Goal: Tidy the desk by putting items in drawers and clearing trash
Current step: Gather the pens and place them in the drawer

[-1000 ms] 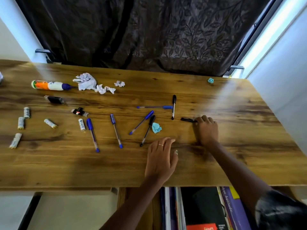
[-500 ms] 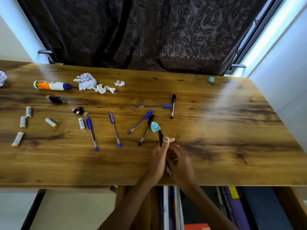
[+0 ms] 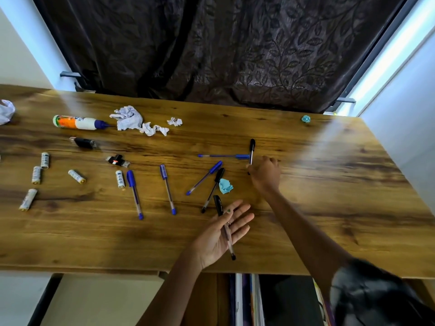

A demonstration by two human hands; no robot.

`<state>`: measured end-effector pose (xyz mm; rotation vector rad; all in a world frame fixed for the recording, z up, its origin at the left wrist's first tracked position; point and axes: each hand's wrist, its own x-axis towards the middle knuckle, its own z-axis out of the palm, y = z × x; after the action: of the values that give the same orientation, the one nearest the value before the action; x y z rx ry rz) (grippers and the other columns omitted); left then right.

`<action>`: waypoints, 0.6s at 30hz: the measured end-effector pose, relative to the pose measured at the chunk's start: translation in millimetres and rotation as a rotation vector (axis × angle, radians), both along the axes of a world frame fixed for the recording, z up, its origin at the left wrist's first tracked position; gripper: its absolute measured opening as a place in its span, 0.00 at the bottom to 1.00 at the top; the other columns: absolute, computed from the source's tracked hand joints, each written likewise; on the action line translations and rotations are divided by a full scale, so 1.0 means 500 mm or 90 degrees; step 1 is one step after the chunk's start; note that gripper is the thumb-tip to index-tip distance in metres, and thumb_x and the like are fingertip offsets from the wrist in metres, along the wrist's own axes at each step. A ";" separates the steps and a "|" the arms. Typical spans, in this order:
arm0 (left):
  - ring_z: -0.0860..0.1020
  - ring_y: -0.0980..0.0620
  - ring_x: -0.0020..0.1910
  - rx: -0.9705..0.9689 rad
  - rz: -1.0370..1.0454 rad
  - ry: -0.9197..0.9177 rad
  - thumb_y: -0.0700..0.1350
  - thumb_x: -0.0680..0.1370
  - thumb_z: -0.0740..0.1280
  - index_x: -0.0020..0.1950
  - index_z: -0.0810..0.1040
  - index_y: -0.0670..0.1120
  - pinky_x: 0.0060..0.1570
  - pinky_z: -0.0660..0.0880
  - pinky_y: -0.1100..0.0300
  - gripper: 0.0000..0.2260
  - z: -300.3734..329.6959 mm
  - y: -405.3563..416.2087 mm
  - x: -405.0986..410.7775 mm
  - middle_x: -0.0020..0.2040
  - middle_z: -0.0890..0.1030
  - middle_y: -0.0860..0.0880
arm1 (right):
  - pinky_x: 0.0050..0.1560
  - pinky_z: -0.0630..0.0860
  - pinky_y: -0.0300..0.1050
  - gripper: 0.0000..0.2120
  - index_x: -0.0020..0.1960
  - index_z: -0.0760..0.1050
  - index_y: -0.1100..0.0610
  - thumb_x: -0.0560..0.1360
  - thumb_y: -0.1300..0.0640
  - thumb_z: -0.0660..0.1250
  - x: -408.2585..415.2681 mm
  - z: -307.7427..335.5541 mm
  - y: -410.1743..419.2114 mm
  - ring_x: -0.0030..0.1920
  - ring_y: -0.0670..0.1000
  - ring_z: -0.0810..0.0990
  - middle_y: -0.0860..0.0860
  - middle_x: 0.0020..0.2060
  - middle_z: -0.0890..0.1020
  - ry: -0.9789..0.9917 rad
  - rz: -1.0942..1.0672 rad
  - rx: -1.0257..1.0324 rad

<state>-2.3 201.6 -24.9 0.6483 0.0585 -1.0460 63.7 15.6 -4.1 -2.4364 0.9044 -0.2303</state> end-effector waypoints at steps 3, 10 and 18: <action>0.71 0.46 0.68 -0.020 0.000 0.008 0.44 0.79 0.56 0.71 0.66 0.45 0.67 0.68 0.51 0.20 -0.002 0.000 -0.003 0.70 0.72 0.45 | 0.63 0.65 0.55 0.19 0.63 0.72 0.59 0.77 0.49 0.63 0.023 -0.014 0.001 0.64 0.60 0.66 0.58 0.63 0.71 0.062 0.021 -0.110; 0.71 0.46 0.68 -0.042 0.005 0.012 0.42 0.79 0.56 0.71 0.66 0.45 0.67 0.69 0.52 0.20 -0.008 -0.001 -0.003 0.70 0.71 0.46 | 0.58 0.71 0.51 0.15 0.61 0.73 0.65 0.76 0.70 0.60 0.008 0.013 -0.020 0.61 0.61 0.72 0.62 0.61 0.74 0.051 -0.062 -0.094; 0.71 0.48 0.68 -0.038 0.022 0.015 0.44 0.78 0.55 0.71 0.67 0.46 0.67 0.68 0.53 0.20 -0.009 -0.004 -0.004 0.70 0.72 0.48 | 0.28 0.70 0.31 0.09 0.51 0.80 0.56 0.77 0.63 0.63 -0.197 0.062 0.085 0.31 0.40 0.77 0.49 0.39 0.83 -0.135 0.008 0.247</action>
<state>-4.4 199.6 -29.3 0.5790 0.0580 -1.0180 -34.9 58.1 27.0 -2.0162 0.7599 -0.2751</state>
